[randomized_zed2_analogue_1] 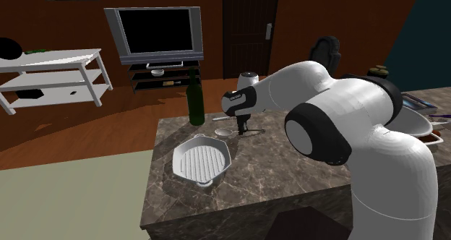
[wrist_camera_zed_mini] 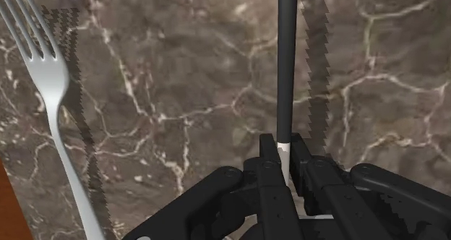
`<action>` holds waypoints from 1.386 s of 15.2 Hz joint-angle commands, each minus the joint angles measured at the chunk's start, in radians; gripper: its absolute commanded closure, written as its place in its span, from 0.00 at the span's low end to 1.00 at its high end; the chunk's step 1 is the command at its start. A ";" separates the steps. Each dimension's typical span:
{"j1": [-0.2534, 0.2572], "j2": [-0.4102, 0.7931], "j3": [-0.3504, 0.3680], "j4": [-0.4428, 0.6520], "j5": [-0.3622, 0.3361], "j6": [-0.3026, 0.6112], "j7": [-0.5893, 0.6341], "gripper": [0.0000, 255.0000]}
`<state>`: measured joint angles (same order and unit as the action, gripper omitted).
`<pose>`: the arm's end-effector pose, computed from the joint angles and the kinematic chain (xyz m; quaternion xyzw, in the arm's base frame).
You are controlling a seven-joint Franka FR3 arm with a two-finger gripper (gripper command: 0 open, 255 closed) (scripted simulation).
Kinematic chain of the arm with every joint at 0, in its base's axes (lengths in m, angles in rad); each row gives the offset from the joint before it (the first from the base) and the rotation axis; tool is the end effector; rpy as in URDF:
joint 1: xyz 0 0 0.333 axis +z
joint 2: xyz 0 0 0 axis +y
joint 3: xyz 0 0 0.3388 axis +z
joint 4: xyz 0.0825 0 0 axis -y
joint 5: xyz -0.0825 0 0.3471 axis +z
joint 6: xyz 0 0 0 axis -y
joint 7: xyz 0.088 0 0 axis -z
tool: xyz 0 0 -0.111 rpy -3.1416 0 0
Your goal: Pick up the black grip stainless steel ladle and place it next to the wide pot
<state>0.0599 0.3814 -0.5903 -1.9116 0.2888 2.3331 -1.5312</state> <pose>0.5425 -0.2769 0.3768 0.9079 0.4150 0.0357 0.0472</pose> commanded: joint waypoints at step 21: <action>0.032 -0.109 -0.044 0.099 -0.095 -0.188 0.062 1.00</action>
<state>0.0897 0.2800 -0.6321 -1.8203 0.2005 2.1593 -1.4736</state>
